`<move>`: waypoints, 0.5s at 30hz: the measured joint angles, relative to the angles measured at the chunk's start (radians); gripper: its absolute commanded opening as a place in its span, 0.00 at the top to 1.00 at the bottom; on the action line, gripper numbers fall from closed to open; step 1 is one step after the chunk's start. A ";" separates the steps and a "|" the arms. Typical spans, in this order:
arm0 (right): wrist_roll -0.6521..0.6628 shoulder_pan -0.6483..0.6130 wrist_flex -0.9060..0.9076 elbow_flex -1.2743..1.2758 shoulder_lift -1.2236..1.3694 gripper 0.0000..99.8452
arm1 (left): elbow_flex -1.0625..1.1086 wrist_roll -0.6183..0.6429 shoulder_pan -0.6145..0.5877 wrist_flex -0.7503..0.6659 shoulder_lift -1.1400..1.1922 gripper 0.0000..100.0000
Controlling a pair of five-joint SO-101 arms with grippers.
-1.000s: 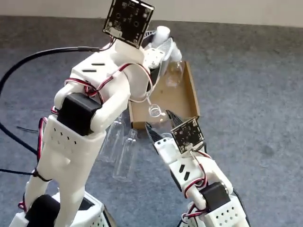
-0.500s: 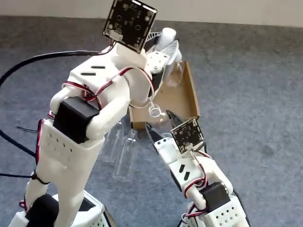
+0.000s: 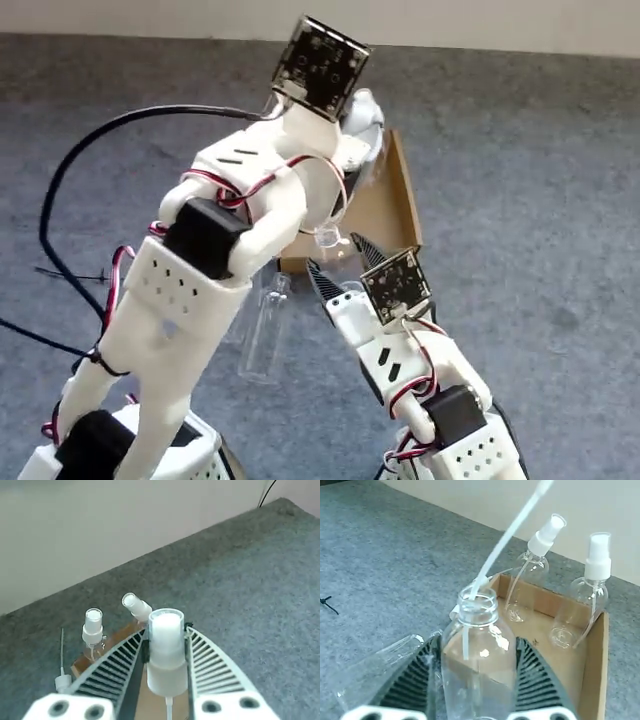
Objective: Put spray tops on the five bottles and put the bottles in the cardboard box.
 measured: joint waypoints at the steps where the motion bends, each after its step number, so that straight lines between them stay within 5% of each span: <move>1: 0.000 -0.002 0.000 0.000 0.000 1.00 | 0.006 0.000 0.002 0.000 0.000 1.00; 15: -0.058 -0.005 -0.005 0.000 0.000 1.00 | 0.379 0.005 0.003 -0.008 -0.259 0.99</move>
